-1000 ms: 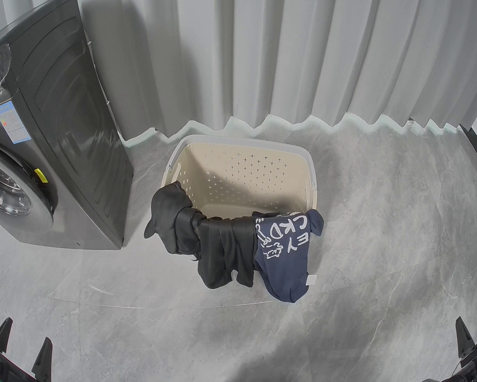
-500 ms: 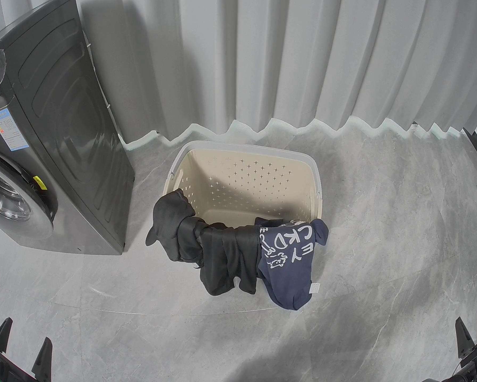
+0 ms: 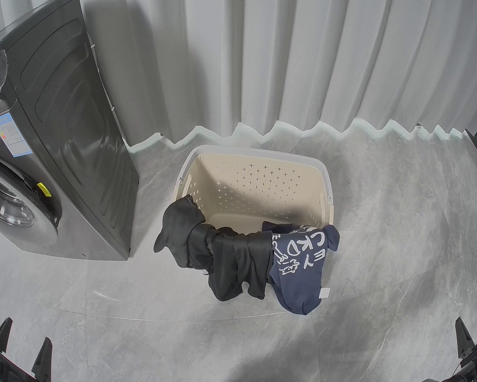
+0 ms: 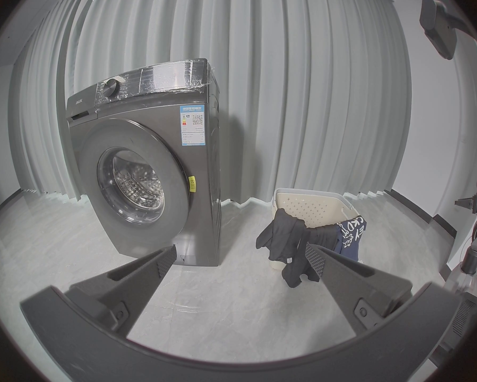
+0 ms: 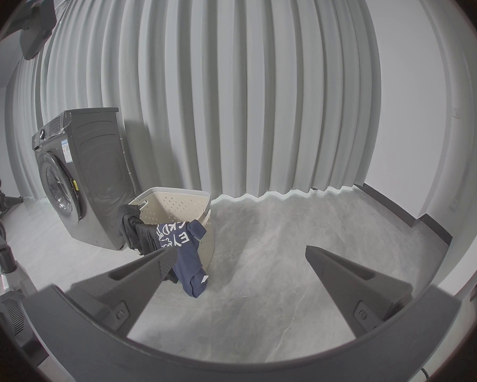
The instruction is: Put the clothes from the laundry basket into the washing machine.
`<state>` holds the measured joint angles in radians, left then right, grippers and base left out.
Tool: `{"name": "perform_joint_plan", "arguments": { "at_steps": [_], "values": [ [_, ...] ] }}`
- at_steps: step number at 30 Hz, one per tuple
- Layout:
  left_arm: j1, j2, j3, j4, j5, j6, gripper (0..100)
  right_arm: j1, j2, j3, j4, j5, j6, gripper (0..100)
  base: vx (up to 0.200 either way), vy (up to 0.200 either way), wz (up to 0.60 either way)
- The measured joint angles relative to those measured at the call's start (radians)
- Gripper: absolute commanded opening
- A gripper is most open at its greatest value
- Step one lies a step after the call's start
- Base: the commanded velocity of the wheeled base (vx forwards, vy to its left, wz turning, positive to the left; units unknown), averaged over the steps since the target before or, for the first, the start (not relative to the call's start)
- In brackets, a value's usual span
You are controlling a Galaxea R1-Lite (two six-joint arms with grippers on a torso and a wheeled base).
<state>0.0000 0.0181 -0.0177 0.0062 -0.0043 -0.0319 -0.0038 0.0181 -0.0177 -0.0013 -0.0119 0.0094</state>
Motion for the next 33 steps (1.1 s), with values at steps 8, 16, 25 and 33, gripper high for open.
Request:
{"name": "perform_joint_plan", "arguments": {
  "at_steps": [8,16,25,33],
  "values": [
    [0.000,0.000,0.000,0.000,0.000,0.000,100,-0.001,0.000,0.000,0.000,-0.001,0.000,100,0.200,0.000,0.00],
    [-0.001,0.000,0.000,0.000,0.000,0.000,100,-0.001,0.000,0.000,0.000,0.000,0.000,100,0.050,0.000,0.00],
    [0.000,0.000,0.000,0.000,0.000,0.000,100,-0.002,0.000,0.000,0.000,0.000,0.000,100,0.000,-0.067,0.00],
    [0.000,0.000,0.000,0.000,0.000,0.000,100,-0.001,0.000,0.000,0.000,0.000,0.000,100,0.000,0.000,0.00]
  ]
}}
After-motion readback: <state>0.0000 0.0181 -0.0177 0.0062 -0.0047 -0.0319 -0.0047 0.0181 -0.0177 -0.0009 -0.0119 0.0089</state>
